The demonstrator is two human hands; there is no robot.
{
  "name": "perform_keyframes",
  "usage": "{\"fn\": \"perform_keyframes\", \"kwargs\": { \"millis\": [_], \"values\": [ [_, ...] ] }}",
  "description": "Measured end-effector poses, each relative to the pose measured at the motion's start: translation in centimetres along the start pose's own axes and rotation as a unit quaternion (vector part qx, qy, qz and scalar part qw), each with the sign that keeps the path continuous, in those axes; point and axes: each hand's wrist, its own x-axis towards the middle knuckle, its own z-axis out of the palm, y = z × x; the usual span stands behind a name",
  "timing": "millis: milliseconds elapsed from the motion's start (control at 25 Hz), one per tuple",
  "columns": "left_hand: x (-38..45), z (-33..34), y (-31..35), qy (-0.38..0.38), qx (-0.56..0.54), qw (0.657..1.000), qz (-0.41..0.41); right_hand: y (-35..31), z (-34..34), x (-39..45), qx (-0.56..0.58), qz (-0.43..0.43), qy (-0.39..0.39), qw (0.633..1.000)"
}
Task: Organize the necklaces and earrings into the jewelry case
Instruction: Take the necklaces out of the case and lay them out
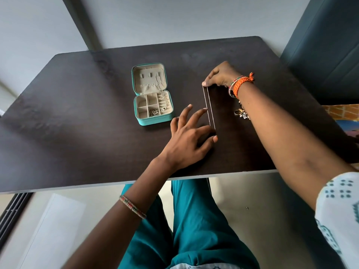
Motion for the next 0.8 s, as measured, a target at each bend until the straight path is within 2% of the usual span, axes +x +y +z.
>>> {"fn": "perform_keyframes", "kwargs": {
  "millis": [320,480,680,800],
  "values": [
    [0.0,0.1,-0.2,0.014,-0.037,0.999,-0.003,-0.5,0.1,0.7,0.021,0.051,-0.011,0.998],
    [-0.5,-0.8,-0.1,0.108,-0.151,0.983,-0.017,-0.4,0.0,0.2,0.120,0.090,0.006,0.989],
    [-0.5,-1.3,-0.5,0.220,-0.217,0.950,-0.049,-0.9,-0.2,-2.3,0.138,0.041,0.073,0.987],
    [-0.8,-2.0,-1.2,0.249,-0.198,0.946,-0.058,-1.5,0.4,-3.5,0.049,-0.027,0.067,0.996]
  ]
}}
